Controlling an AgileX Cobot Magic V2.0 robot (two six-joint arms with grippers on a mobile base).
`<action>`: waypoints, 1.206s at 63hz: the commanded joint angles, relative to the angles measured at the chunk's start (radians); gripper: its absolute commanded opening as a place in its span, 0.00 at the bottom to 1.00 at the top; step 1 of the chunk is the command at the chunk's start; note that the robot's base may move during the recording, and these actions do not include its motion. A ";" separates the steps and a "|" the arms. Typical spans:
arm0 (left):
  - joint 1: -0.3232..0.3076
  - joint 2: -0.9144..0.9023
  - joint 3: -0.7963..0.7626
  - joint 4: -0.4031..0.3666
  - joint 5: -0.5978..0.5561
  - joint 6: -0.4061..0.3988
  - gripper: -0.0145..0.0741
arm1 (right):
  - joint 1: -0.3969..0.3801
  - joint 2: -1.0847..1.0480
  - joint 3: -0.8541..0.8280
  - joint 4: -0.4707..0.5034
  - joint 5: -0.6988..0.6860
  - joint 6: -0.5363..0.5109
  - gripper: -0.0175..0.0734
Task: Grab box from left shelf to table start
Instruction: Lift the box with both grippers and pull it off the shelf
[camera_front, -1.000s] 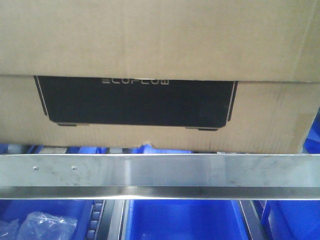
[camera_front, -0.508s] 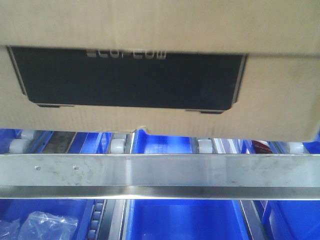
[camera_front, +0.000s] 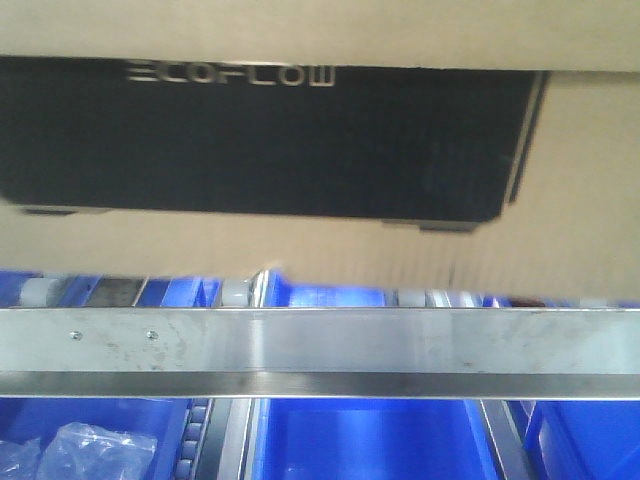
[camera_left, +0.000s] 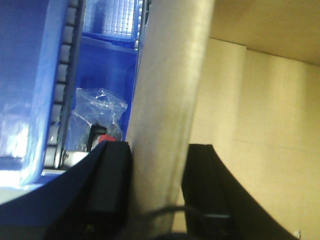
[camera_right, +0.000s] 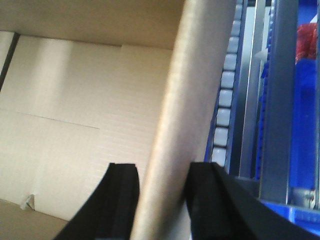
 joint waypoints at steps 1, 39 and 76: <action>-0.012 -0.078 -0.001 -0.145 -0.047 0.049 0.15 | -0.007 -0.050 -0.004 0.024 -0.099 -0.022 0.25; -0.012 -0.360 0.366 -0.209 -0.084 0.031 0.15 | -0.006 -0.236 0.161 0.055 -0.036 -0.012 0.25; -0.012 -0.370 0.366 -0.285 -0.074 0.031 0.15 | 0.019 -0.298 0.195 0.065 -0.026 -0.012 0.25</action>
